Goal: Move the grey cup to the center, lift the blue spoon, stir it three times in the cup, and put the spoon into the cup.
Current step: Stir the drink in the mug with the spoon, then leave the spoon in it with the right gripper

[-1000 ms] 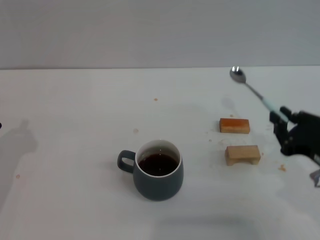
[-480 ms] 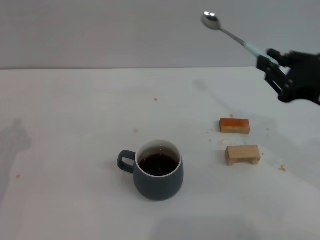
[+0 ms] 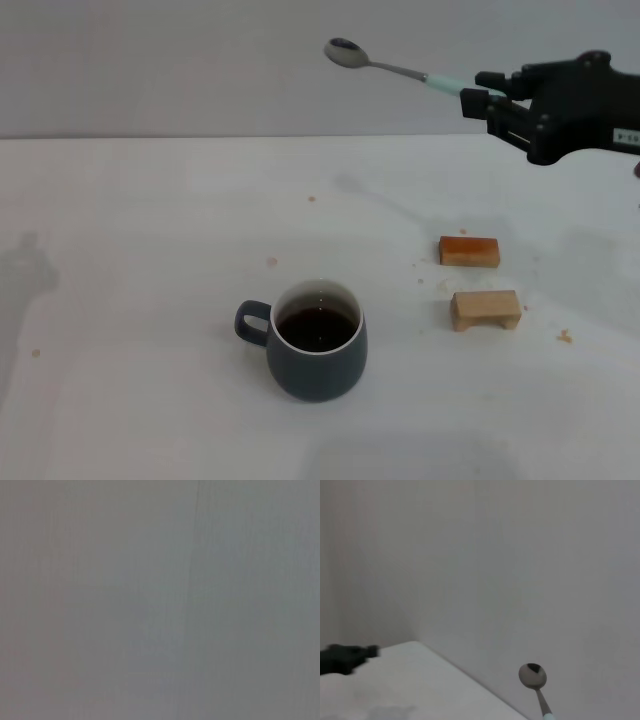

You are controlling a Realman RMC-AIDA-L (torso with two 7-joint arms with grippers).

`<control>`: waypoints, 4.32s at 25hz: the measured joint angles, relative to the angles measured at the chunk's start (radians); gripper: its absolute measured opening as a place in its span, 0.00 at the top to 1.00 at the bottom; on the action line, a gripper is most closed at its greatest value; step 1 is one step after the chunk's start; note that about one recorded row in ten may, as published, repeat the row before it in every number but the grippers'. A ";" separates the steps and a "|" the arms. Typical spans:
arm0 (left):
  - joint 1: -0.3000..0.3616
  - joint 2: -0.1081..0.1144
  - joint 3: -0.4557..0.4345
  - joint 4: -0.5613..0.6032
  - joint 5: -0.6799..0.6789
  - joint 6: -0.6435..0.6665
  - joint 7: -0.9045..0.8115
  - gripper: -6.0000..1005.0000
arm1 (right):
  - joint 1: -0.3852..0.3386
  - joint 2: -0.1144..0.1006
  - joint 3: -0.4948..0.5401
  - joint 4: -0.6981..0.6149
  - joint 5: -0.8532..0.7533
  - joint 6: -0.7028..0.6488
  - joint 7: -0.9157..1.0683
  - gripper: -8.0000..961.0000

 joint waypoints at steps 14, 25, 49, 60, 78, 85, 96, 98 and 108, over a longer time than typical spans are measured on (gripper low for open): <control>-0.040 -0.007 -0.045 0.017 -0.001 -0.004 -0.002 1.00 | 0.273 -0.022 0.146 0.103 -0.184 0.357 0.248 0.83; -0.061 -0.009 -0.076 0.024 -0.001 -0.003 -0.001 1.00 | 0.512 -0.061 0.173 -0.130 -0.194 0.520 0.289 0.83; -0.092 -0.010 -0.099 0.030 -0.001 -0.002 0.000 1.00 | 0.732 -0.139 0.099 -0.500 -0.230 0.642 0.381 0.83; -0.105 -0.007 -0.109 0.031 -0.001 -0.002 0.000 1.00 | 0.756 -0.136 0.061 -0.613 -0.272 0.633 0.360 0.83; -0.103 -0.002 -0.124 0.032 -0.001 0.018 0.008 1.00 | 0.821 -0.116 0.032 -0.711 -0.388 0.632 0.356 0.83; -0.101 -0.005 -0.124 0.041 -0.001 0.035 0.008 1.00 | 0.847 -0.108 0.016 -0.739 -0.418 0.630 0.356 0.83; -0.093 -0.012 -0.117 0.059 -0.001 0.066 -0.001 1.00 | 0.874 -0.095 -0.020 -0.809 -0.439 0.567 0.332 0.83; -0.091 -0.012 -0.116 0.058 -0.001 0.066 -0.001 1.00 | 0.882 -0.092 -0.020 -0.824 -0.445 0.541 0.323 0.83; -0.084 -0.010 -0.116 0.052 -0.001 0.068 -0.003 1.00 | 0.952 -0.063 -0.044 -0.905 -0.482 0.490 0.288 0.83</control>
